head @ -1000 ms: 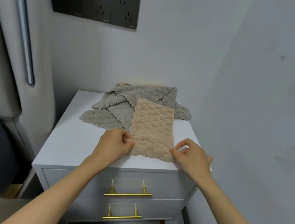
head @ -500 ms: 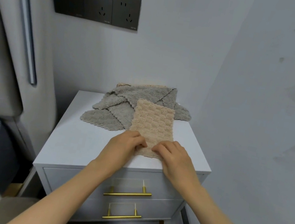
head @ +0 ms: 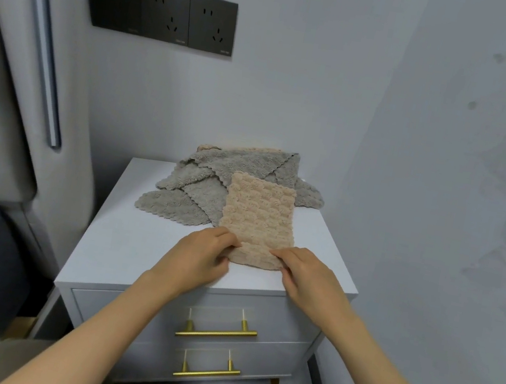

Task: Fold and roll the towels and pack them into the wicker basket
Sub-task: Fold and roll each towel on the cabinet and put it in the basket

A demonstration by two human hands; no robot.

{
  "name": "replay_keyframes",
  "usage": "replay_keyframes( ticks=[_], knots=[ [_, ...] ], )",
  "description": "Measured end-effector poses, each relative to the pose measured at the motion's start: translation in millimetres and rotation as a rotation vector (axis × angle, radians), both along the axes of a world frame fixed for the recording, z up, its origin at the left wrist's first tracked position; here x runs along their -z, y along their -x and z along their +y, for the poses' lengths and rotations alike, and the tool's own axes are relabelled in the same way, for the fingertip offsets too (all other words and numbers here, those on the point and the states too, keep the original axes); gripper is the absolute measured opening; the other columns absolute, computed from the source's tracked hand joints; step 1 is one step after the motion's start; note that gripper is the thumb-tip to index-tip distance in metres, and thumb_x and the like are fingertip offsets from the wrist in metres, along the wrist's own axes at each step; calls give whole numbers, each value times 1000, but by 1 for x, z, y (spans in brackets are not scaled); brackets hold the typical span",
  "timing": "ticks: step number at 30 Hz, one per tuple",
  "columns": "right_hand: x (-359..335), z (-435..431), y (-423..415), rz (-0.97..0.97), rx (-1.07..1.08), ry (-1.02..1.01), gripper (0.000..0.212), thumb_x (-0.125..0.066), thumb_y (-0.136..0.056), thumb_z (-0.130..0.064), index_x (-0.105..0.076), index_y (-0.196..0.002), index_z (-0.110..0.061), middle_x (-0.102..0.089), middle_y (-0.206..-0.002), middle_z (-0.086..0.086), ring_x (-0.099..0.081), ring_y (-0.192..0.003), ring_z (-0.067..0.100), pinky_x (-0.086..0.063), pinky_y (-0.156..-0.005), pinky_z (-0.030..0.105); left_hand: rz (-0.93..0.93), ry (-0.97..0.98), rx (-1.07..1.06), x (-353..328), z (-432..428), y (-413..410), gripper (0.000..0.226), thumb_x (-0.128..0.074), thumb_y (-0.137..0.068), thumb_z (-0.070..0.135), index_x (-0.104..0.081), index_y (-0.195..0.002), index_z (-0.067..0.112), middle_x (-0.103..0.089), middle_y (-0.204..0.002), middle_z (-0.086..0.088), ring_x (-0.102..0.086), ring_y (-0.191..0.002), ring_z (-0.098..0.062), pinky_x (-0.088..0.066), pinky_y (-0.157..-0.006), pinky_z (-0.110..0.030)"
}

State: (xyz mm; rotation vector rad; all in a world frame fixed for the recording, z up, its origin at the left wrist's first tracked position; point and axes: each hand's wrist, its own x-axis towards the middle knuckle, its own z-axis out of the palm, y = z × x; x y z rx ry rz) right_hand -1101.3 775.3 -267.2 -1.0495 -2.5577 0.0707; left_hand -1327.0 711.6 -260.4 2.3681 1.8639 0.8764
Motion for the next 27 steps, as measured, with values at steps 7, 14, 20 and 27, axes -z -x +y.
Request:
replay_keyframes(
  ticks=[7, 14, 20, 27],
  knots=[
    [-8, 8, -5, 105, 55, 234, 26, -43, -100, -23, -51, -125, -24, -59, -103, 1, -53, -95, 14, -39, -77, 25, -260, 182, -76, -7, 2, 8, 27, -60, -91, 21, -66, -117, 18, -68, -109, 7, -60, -98, -8, -46, -89, -22],
    [-22, 4, -10, 287, 148, 464, 13, -52, -97, -30, -59, -107, -24, -63, -89, -7, -56, -83, 3, -41, -72, 13, -450, 360, -159, -14, 0, 7, 12, -64, -88, 29, -73, -83, 22, -72, -83, 4, -63, -81, -12, -44, -70, -23],
    [-24, 3, -6, 399, 287, 542, 13, -62, -90, -35, -57, -91, -22, -66, -66, -6, -52, -56, -1, -35, -56, 14, -505, 365, -295, -16, 1, 2, 17, -68, -86, 36, -68, -73, 26, -64, -66, 7, -52, -58, 2, -36, -51, -9],
    [-15, 7, 4, 375, 389, 379, 18, -65, -86, -35, -52, -87, -24, -64, -67, -3, -60, -75, 16, -48, -68, 30, -392, 253, -341, -15, 5, -3, 13, -67, -85, 33, -64, -86, 21, -65, -77, 7, -58, -71, -4, -38, -57, -11]
  ],
)
